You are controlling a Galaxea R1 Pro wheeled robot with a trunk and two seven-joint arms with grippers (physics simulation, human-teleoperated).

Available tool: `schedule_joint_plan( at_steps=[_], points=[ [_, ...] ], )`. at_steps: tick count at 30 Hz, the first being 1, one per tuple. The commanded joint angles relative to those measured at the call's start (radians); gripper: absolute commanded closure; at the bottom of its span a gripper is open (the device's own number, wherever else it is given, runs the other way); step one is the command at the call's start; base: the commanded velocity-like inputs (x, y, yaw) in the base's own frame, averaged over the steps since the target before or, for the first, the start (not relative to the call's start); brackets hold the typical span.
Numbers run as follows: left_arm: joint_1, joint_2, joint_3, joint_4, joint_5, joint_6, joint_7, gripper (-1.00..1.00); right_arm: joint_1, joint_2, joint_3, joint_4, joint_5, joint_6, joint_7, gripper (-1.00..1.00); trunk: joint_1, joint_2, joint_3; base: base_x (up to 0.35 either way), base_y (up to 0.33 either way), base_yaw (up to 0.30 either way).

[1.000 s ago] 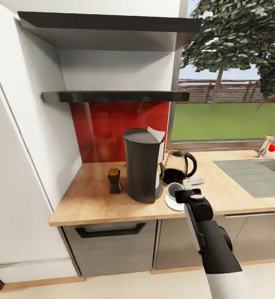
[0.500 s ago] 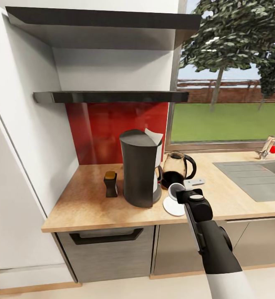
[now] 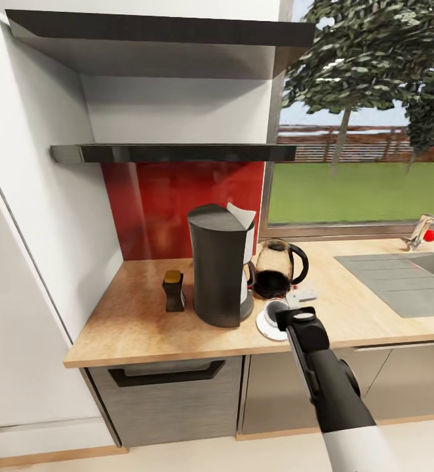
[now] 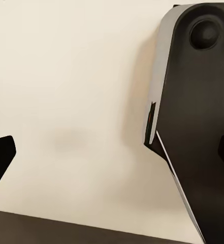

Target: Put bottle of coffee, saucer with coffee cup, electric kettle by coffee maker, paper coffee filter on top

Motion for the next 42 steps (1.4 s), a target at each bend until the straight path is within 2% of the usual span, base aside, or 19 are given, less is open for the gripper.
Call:
schedule_joint_plan(
  at_steps=[1, 19, 42],
  points=[
    [0.0, 0.0, 0.005, -0.002, -0.004, -0.002, 0.001, -1.0, -0.001, -0.001, 0.001, 0.025, -0.006, 0.004, -0.01, 1.0, 0.0, -0.001, -0.001, 0.0, 0.0, -0.005],
    [-0.001, -0.001, 0.005, -0.002, -0.004, -0.002, 0.001, -1.0, -0.001, -0.002, 0.0, 0.066, -0.004, 0.004, -0.01, 1.0, 0.0, -0.001, -0.001, 0.0, -0.004, 0.0],
    [-0.001, -0.002, 0.005, -0.002, -0.004, -0.002, 0.001, -1.0, -0.001, -0.002, 0.0, 0.069, -0.004, 0.004, -0.01, 1.0, 0.0, -0.001, -0.001, 0.022, -0.003, 0.0]
  ],
)
